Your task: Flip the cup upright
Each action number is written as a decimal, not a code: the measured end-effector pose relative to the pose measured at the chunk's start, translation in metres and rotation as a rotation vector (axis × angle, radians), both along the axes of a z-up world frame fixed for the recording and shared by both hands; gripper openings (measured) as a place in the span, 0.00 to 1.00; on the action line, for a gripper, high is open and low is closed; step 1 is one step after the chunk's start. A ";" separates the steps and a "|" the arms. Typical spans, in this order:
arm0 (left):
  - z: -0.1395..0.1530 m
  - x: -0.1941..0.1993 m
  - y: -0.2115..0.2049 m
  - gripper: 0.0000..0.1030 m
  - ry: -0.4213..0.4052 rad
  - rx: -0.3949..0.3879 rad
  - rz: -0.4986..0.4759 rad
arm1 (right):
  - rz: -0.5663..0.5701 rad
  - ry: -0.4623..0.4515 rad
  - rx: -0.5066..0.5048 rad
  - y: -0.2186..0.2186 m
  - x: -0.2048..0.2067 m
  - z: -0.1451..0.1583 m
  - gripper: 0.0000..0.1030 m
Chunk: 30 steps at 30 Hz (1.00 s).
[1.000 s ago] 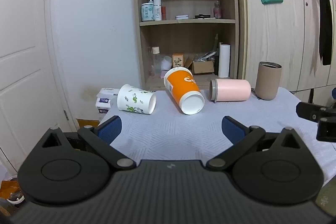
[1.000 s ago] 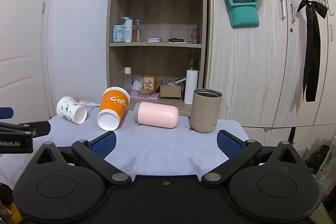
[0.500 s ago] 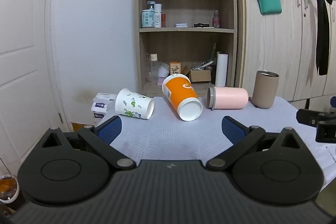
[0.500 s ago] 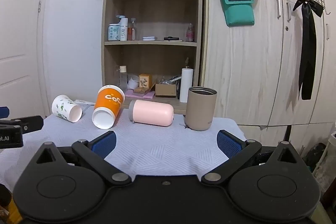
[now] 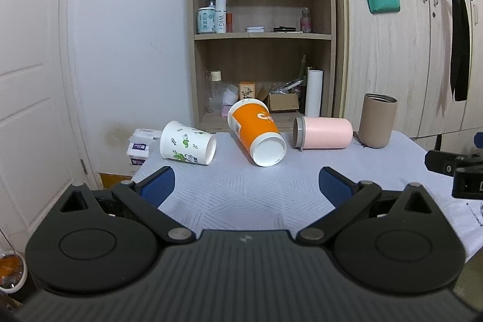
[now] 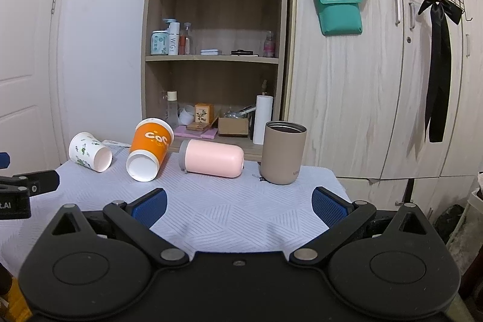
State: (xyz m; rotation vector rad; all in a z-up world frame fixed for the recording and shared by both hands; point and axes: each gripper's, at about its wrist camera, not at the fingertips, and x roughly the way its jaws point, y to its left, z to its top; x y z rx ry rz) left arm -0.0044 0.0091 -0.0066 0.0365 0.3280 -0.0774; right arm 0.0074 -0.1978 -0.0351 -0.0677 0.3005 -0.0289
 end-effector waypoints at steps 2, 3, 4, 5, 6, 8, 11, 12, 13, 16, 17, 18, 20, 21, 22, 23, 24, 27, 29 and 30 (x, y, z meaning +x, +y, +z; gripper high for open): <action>0.000 0.000 0.001 1.00 -0.002 0.001 0.003 | -0.002 0.000 0.000 -0.001 0.000 -0.001 1.00; 0.000 0.000 0.001 1.00 -0.003 0.002 0.004 | -0.003 0.001 0.001 -0.001 -0.001 -0.002 1.00; 0.000 0.000 0.001 1.00 -0.003 0.003 0.004 | -0.004 0.002 0.001 -0.001 -0.001 -0.002 1.00; 0.000 0.000 0.001 1.00 -0.004 0.002 0.004 | -0.006 0.002 0.000 -0.001 0.000 -0.001 1.00; 0.000 0.000 0.001 1.00 -0.004 0.002 0.003 | -0.007 0.003 0.000 -0.001 0.000 -0.001 1.00; 0.000 0.000 0.001 1.00 -0.004 0.003 0.005 | -0.008 0.003 -0.002 0.000 0.000 -0.001 1.00; 0.000 0.000 0.002 1.00 -0.004 0.002 0.004 | -0.006 0.003 -0.003 -0.001 -0.001 -0.001 1.00; 0.000 0.000 0.002 1.00 -0.004 0.001 0.003 | -0.005 0.002 -0.003 -0.001 -0.001 0.000 1.00; 0.000 0.000 0.002 1.00 -0.004 0.001 0.002 | -0.005 0.002 -0.005 0.001 -0.001 0.000 1.00; 0.000 -0.001 0.002 1.00 -0.004 0.004 0.003 | -0.004 0.000 -0.009 0.002 -0.002 -0.001 1.00; 0.000 -0.001 0.002 1.00 -0.005 0.003 0.003 | -0.004 0.000 -0.011 0.002 -0.002 -0.001 1.00; 0.000 -0.001 0.002 1.00 -0.004 0.003 0.004 | -0.005 -0.001 -0.012 0.003 -0.003 -0.002 1.00; 0.000 -0.002 0.002 1.00 -0.004 0.002 0.003 | -0.005 0.000 -0.012 0.003 -0.003 -0.002 1.00; 0.000 -0.002 0.002 1.00 -0.004 0.002 0.003 | -0.005 0.001 -0.012 0.003 -0.003 -0.002 1.00; -0.001 -0.002 0.002 1.00 -0.004 0.002 0.004 | -0.005 0.002 -0.012 0.003 -0.003 -0.002 1.00; -0.001 -0.002 0.001 1.00 -0.004 0.003 0.004 | -0.006 0.002 -0.012 0.003 -0.003 -0.002 1.00; -0.001 -0.002 0.001 1.00 -0.004 0.003 0.004 | -0.006 0.002 -0.012 0.003 -0.003 -0.002 1.00; -0.001 -0.003 0.002 1.00 -0.004 0.004 0.004 | -0.006 0.003 -0.014 0.004 -0.003 -0.002 1.00; -0.001 -0.003 0.002 1.00 -0.003 0.004 0.003 | -0.006 0.003 -0.013 0.003 -0.003 -0.002 1.00; -0.001 -0.003 0.002 1.00 -0.003 0.004 0.003 | -0.006 0.003 -0.013 0.003 -0.003 -0.002 1.00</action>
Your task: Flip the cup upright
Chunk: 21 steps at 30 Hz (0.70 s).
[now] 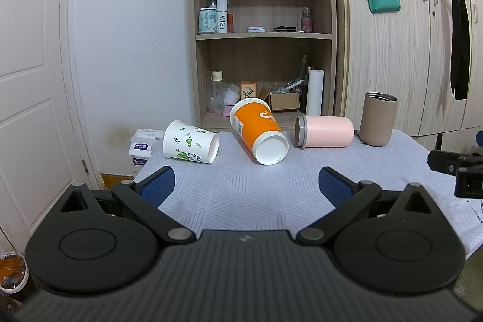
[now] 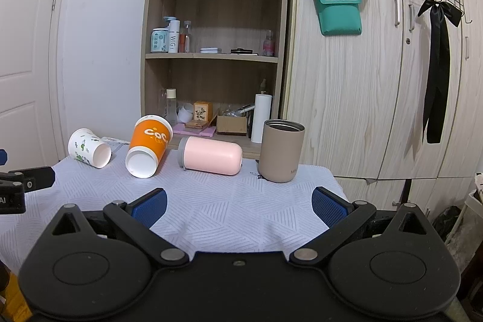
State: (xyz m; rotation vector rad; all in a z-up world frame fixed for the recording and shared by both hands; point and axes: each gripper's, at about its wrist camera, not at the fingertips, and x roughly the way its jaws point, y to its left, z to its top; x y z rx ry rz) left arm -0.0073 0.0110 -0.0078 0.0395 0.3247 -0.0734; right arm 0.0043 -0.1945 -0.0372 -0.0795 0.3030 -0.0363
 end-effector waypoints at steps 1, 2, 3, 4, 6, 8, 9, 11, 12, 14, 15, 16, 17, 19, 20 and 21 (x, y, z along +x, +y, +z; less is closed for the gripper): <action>0.000 0.000 0.000 1.00 0.000 0.000 0.000 | 0.000 0.001 0.000 0.000 0.000 0.000 1.00; 0.000 0.000 0.000 1.00 0.000 0.000 0.001 | 0.000 0.000 0.000 0.000 0.000 0.000 1.00; 0.000 0.000 0.000 1.00 0.000 0.000 0.001 | 0.000 0.000 0.000 0.000 0.000 0.000 1.00; 0.000 0.000 0.000 1.00 0.000 0.000 0.001 | 0.000 0.001 0.000 0.000 0.000 0.000 1.00; 0.000 0.000 0.000 1.00 0.000 0.001 0.000 | 0.000 0.002 -0.001 0.000 0.000 -0.001 1.00; 0.000 0.000 0.000 1.00 0.000 0.001 0.000 | 0.001 0.001 -0.002 -0.001 -0.001 -0.001 1.00; 0.000 -0.001 0.000 1.00 0.001 0.001 0.000 | 0.001 0.002 -0.001 -0.001 -0.001 -0.001 1.00; -0.001 -0.001 0.000 1.00 0.005 0.001 0.001 | -0.001 0.002 -0.001 0.000 -0.001 -0.001 1.00; -0.001 -0.001 0.000 1.00 0.008 0.000 0.001 | -0.001 0.003 -0.001 0.000 -0.001 -0.001 1.00; -0.002 -0.001 0.002 1.00 0.020 -0.020 0.003 | 0.000 0.004 -0.001 0.000 0.000 -0.001 1.00; -0.002 0.000 0.004 1.00 0.037 -0.040 0.001 | 0.000 0.005 -0.001 0.000 0.000 -0.001 1.00; -0.002 0.002 0.005 1.00 0.055 -0.057 -0.001 | 0.001 0.009 0.001 -0.001 0.000 -0.002 1.00; -0.002 0.003 0.006 1.00 0.070 -0.072 0.000 | 0.007 0.015 0.010 -0.002 0.000 -0.001 1.00; -0.002 0.006 0.006 1.00 0.092 -0.084 0.009 | 0.023 0.022 0.026 -0.003 0.002 -0.001 1.00; -0.002 0.007 0.005 1.00 0.097 -0.080 0.016 | 0.026 0.023 0.030 -0.003 0.003 -0.002 1.00; -0.001 0.008 0.004 1.00 0.104 -0.074 0.025 | 0.026 0.024 0.029 -0.002 0.004 -0.003 1.00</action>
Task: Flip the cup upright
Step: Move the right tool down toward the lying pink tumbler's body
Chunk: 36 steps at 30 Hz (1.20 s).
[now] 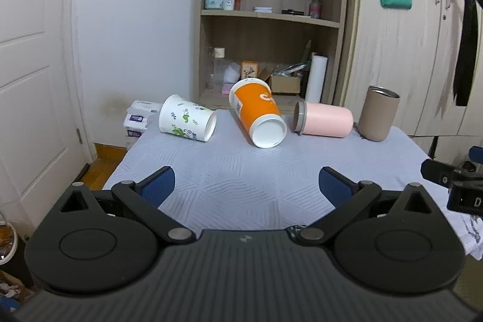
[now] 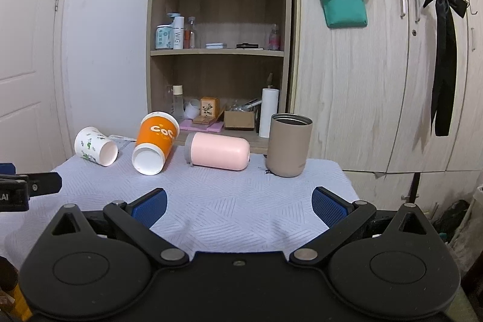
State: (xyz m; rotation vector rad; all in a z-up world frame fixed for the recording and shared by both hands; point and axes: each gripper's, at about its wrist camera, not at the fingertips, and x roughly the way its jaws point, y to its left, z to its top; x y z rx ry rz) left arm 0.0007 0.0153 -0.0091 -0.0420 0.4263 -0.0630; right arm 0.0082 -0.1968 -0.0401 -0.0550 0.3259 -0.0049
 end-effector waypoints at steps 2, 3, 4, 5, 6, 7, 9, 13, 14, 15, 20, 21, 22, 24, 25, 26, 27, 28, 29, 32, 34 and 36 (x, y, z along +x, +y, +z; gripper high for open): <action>0.003 0.003 -0.002 1.00 0.014 0.001 0.009 | 0.007 0.005 -0.012 0.001 0.002 -0.001 1.00; 0.004 0.006 -0.003 1.00 0.022 -0.002 0.009 | 0.012 0.009 -0.016 0.002 0.004 -0.001 1.00; 0.007 0.009 -0.004 1.00 0.033 -0.008 0.005 | 0.023 0.012 -0.019 0.001 0.006 0.000 1.00; 0.009 0.013 -0.004 1.00 0.047 -0.013 0.007 | 0.044 0.015 -0.016 0.001 0.008 0.002 1.00; 0.011 0.016 -0.005 1.00 0.062 -0.018 0.016 | 0.069 0.017 -0.012 0.001 0.010 0.004 1.00; 0.013 0.021 -0.006 1.00 0.075 -0.028 0.024 | 0.115 0.025 -0.002 -0.001 0.014 0.008 1.00; 0.018 0.031 -0.007 1.00 0.093 -0.052 0.001 | 0.185 0.040 0.007 -0.003 0.021 0.014 1.00; 0.025 0.051 -0.015 1.00 0.107 -0.055 -0.034 | 0.340 0.055 -0.017 -0.003 0.037 0.028 1.00; 0.026 0.056 -0.017 1.00 0.107 -0.056 -0.037 | 0.375 0.072 -0.031 -0.002 0.044 0.030 1.00; 0.026 0.062 -0.018 1.00 0.115 -0.064 -0.030 | 0.398 0.081 -0.047 -0.002 0.049 0.033 1.00; 0.019 0.097 -0.018 0.99 0.156 -0.187 -0.031 | 0.536 0.061 -0.183 0.004 0.083 0.035 1.00; 0.016 0.103 -0.018 0.99 0.161 -0.206 -0.029 | 0.552 0.059 -0.221 0.006 0.090 0.033 1.00; 0.011 0.110 -0.019 0.99 0.170 -0.219 -0.027 | 0.571 0.057 -0.272 0.009 0.100 0.029 1.00; 0.003 0.121 -0.020 0.98 0.185 -0.238 -0.024 | 0.599 0.053 -0.348 0.012 0.114 0.022 1.00; -0.003 0.127 -0.020 0.98 0.196 -0.250 -0.026 | 0.612 0.055 -0.388 0.013 0.122 0.018 1.00; -0.007 0.132 -0.020 0.98 0.207 -0.260 -0.029 | 0.623 0.061 -0.432 0.014 0.131 0.013 1.00; -0.011 0.137 -0.020 0.98 0.217 -0.268 -0.034 | 0.633 0.070 -0.469 0.015 0.139 0.009 1.00; -0.015 0.142 -0.021 0.98 0.226 -0.276 -0.037 | 0.643 0.078 -0.505 0.016 0.146 0.006 1.00; -0.018 0.146 -0.021 0.98 0.233 -0.283 -0.040 | 0.652 0.086 -0.546 0.017 0.154 0.002 0.99; -0.025 0.161 -0.021 0.98 0.248 -0.309 -0.048 | 0.654 0.119 -0.619 0.019 0.176 -0.003 0.99; -0.029 0.171 -0.021 0.97 0.259 -0.334 -0.045 | 0.657 0.139 -0.665 0.022 0.189 -0.006 0.99; -0.032 0.179 -0.021 0.97 0.267 -0.362 -0.046 | 0.665 0.166 -0.704 0.025 0.202 -0.009 0.99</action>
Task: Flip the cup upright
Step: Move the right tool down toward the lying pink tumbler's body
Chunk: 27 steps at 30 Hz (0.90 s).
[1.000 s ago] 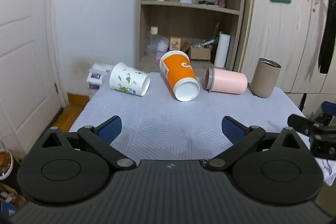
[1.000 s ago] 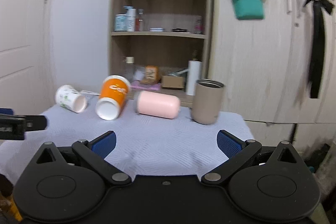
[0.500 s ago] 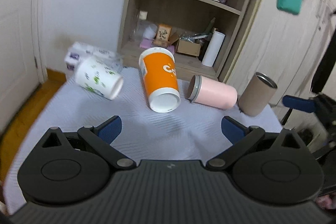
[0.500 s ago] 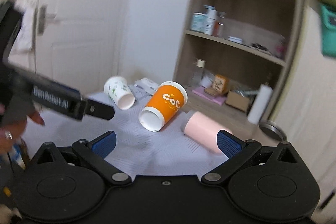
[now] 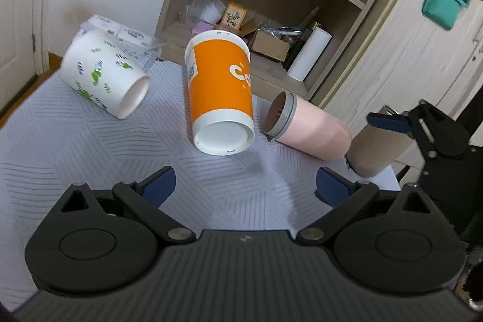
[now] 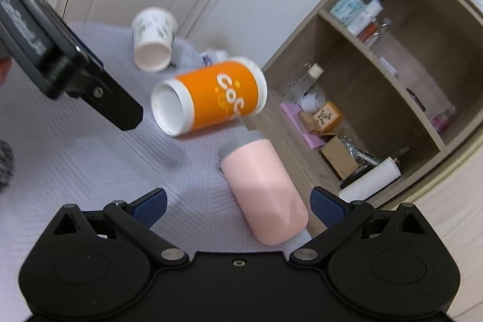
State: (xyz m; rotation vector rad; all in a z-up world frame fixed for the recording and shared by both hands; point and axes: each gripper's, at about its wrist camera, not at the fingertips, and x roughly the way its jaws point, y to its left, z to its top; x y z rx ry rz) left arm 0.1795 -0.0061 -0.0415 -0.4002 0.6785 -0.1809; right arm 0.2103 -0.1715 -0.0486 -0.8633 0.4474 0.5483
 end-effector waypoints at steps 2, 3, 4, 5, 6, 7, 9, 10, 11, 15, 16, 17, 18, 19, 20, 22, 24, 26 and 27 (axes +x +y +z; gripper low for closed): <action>-0.004 0.005 0.001 0.97 -0.002 -0.034 -0.006 | -0.009 0.014 -0.053 0.005 0.015 -0.005 0.98; -0.006 0.006 0.001 0.97 0.001 -0.047 -0.010 | -0.016 0.011 -0.077 0.008 0.020 -0.007 0.98; -0.008 0.008 0.002 0.97 0.005 -0.060 -0.014 | -0.021 0.013 -0.097 0.010 0.025 -0.009 0.97; -0.010 0.009 0.003 0.97 0.008 -0.073 -0.018 | -0.023 0.026 -0.118 0.013 0.031 -0.011 0.96; -0.013 0.011 0.004 0.97 0.013 -0.083 -0.024 | -0.026 0.037 -0.129 0.015 0.036 -0.013 0.96; -0.015 0.012 0.005 0.97 0.019 -0.093 -0.033 | -0.036 0.055 -0.141 0.016 0.042 -0.014 0.93; -0.020 0.015 0.007 0.97 0.032 -0.108 -0.049 | -0.052 0.088 -0.149 0.019 0.051 -0.014 0.87; -0.022 0.016 0.009 0.97 0.036 -0.113 -0.052 | -0.056 0.097 -0.154 0.020 0.054 -0.013 0.87; -0.023 0.016 0.010 0.97 0.036 -0.121 -0.057 | -0.055 0.104 -0.163 0.020 0.058 -0.013 0.87; -0.027 0.019 0.015 0.97 0.033 -0.138 -0.061 | -0.046 0.136 -0.191 0.023 0.072 -0.009 0.87; -0.027 0.020 0.015 0.97 0.034 -0.141 -0.060 | -0.042 0.152 -0.198 0.024 0.074 -0.009 0.87; -0.027 0.022 0.016 0.97 0.034 -0.144 -0.061 | -0.041 0.167 -0.209 0.024 0.078 -0.010 0.87; -0.028 0.023 0.016 0.97 0.037 -0.147 -0.058 | -0.040 0.176 -0.217 0.024 0.082 -0.011 0.88; -0.028 0.025 0.017 0.97 0.037 -0.153 -0.055 | -0.041 0.183 -0.225 0.025 0.085 -0.012 0.88; -0.028 0.026 0.017 0.97 0.037 -0.155 -0.051 | -0.042 0.193 -0.233 0.025 0.088 -0.013 0.88; -0.029 0.023 0.018 0.97 0.018 -0.140 -0.056 | -0.043 0.209 -0.258 0.029 0.094 -0.016 0.87; -0.029 0.017 0.018 0.97 -0.003 -0.109 -0.062 | -0.040 0.231 -0.265 0.030 0.101 -0.015 0.87; -0.028 0.012 0.019 0.97 -0.020 -0.096 -0.067 | -0.066 0.272 -0.252 0.030 0.109 -0.012 0.76; -0.027 0.012 0.020 0.97 -0.023 -0.099 -0.070 | -0.071 0.294 -0.240 0.029 0.111 -0.011 0.73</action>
